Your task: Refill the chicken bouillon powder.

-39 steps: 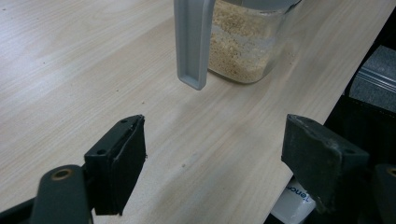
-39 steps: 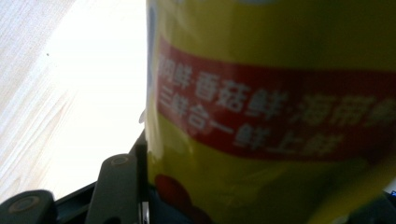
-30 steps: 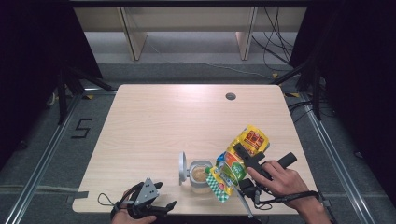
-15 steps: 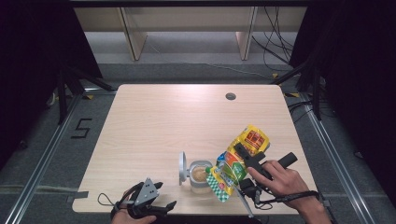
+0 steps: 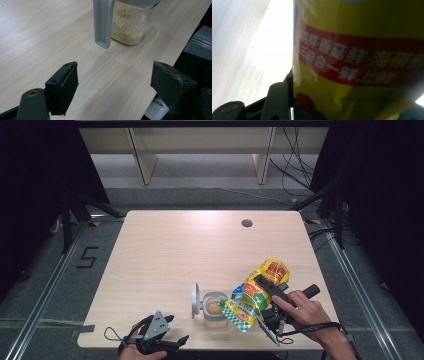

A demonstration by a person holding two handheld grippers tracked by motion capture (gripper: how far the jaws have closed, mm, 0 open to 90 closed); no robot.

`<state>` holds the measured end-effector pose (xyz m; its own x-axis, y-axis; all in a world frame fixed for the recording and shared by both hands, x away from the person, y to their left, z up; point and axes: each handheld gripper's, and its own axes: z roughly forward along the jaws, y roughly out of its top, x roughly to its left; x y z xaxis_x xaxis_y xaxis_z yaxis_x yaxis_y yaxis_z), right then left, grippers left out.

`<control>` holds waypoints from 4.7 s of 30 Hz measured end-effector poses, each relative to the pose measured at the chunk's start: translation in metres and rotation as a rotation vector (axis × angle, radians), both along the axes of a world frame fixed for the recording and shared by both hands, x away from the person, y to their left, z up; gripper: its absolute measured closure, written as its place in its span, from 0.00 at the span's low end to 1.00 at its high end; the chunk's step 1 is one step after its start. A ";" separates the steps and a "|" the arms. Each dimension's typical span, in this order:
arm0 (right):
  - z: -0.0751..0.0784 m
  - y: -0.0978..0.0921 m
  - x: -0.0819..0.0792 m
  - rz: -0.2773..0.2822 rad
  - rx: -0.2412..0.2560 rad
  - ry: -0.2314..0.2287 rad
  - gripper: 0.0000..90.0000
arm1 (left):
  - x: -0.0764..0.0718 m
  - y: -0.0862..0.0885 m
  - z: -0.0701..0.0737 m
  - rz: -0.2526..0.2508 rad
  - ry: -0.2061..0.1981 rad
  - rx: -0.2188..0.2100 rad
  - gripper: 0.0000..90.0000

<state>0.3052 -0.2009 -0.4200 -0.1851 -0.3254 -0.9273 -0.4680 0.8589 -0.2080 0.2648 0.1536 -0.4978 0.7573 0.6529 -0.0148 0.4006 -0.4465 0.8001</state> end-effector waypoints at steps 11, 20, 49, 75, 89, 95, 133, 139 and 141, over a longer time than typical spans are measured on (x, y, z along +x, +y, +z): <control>-0.007 -0.016 0.010 0.001 0.202 0.170 0.56 | -0.001 0.000 0.001 0.000 0.001 0.008 0.24; -0.023 -0.028 0.013 -0.005 0.363 0.362 0.57 | -0.001 0.000 0.001 0.001 0.002 0.005 0.24; -0.043 -0.047 0.042 0.068 0.788 0.731 0.67 | 0.000 -0.001 0.000 -0.012 0.003 -0.001 0.24; -0.056 -0.080 0.068 -0.082 1.034 0.751 0.62 | -0.002 -0.003 0.000 0.006 0.003 -0.033 0.24; -0.054 -0.094 0.060 -0.158 1.053 0.745 0.54 | -0.001 -0.001 0.001 -0.004 0.001 0.004 0.24; -0.051 -0.102 0.051 -0.186 1.090 0.729 0.48 | 0.000 0.001 0.001 -0.002 -0.002 0.019 0.24; -0.057 -0.107 -0.019 -0.534 1.131 0.897 0.34 | 0.004 0.002 0.001 0.030 -0.003 -0.049 0.24; -0.059 -0.103 -0.025 -0.529 1.099 0.918 0.31 | 0.005 0.005 0.006 0.030 -0.001 -0.025 0.24; -0.059 -0.102 -0.027 -0.536 1.096 0.922 0.30 | 0.005 0.004 0.007 0.032 -0.007 -0.042 0.24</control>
